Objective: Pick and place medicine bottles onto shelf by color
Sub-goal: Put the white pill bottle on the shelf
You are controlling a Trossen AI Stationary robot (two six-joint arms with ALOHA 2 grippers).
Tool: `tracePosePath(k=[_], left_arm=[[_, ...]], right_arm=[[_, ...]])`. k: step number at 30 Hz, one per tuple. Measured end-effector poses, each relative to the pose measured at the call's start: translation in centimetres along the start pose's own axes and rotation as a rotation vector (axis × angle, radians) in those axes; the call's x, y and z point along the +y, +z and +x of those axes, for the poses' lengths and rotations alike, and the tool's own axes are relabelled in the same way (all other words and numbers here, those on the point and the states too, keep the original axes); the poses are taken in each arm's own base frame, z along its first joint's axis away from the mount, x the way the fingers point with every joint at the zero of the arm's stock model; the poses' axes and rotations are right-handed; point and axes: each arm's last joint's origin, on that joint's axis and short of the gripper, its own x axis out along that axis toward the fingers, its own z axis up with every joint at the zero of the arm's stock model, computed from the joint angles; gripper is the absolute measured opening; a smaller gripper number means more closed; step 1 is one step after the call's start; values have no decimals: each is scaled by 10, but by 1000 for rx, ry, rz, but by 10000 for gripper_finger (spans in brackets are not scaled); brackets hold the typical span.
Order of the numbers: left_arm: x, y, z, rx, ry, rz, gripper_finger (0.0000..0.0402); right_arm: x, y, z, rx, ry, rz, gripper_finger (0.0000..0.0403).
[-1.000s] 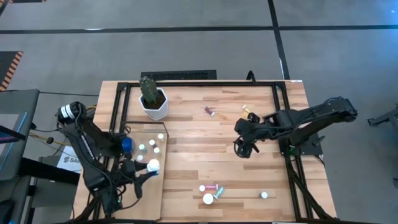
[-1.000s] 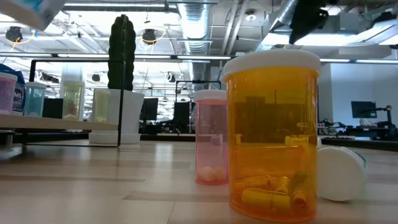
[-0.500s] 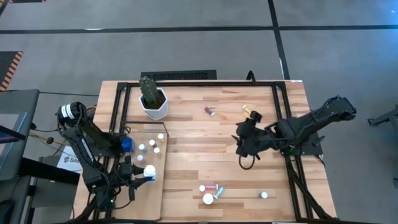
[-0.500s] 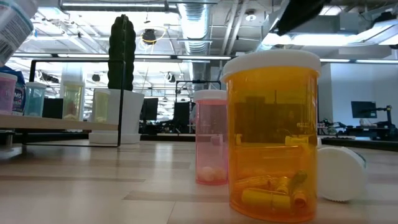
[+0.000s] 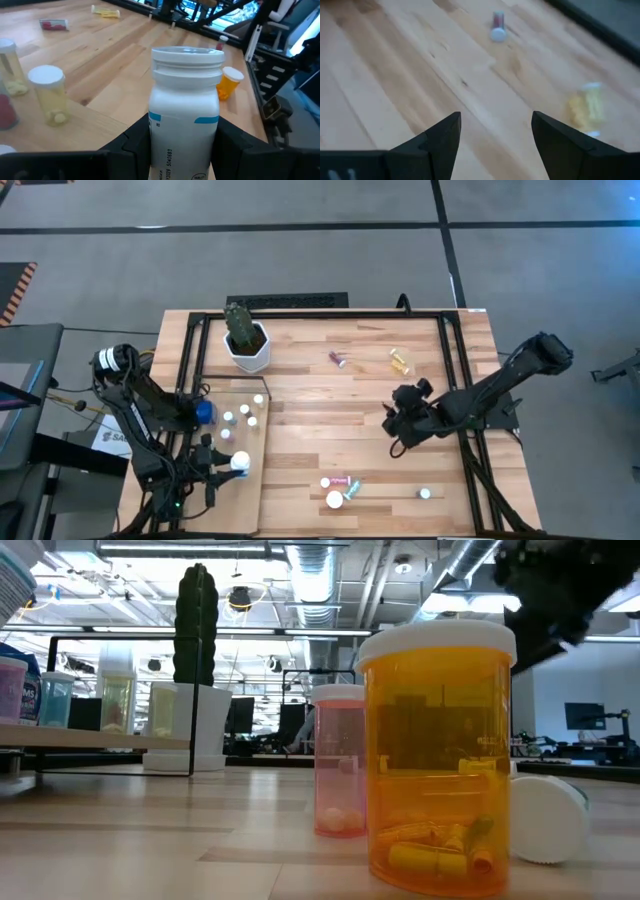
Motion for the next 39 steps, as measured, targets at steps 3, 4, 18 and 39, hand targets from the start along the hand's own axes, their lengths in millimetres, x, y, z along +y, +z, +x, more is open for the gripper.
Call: tracePosePath(k=[3, 4, 18, 39], left_arm=[[-2, -1, 0, 17, -8, -34, 131], [-2, -1, 0, 16, -10, -41, 131], [-4, -1, 0, 10, -18, -105, 131], [-6, 4, 0, -116, -24, -101, 131]], right_arm=[[5, -4, 2, -20, 51, 70, 265], [8, -3, 1, -33, 76, 93, 265], [18, 28, 17, -1, 325, 170, 265], [-4, 45, 35, 42, 934, -163, 265]])
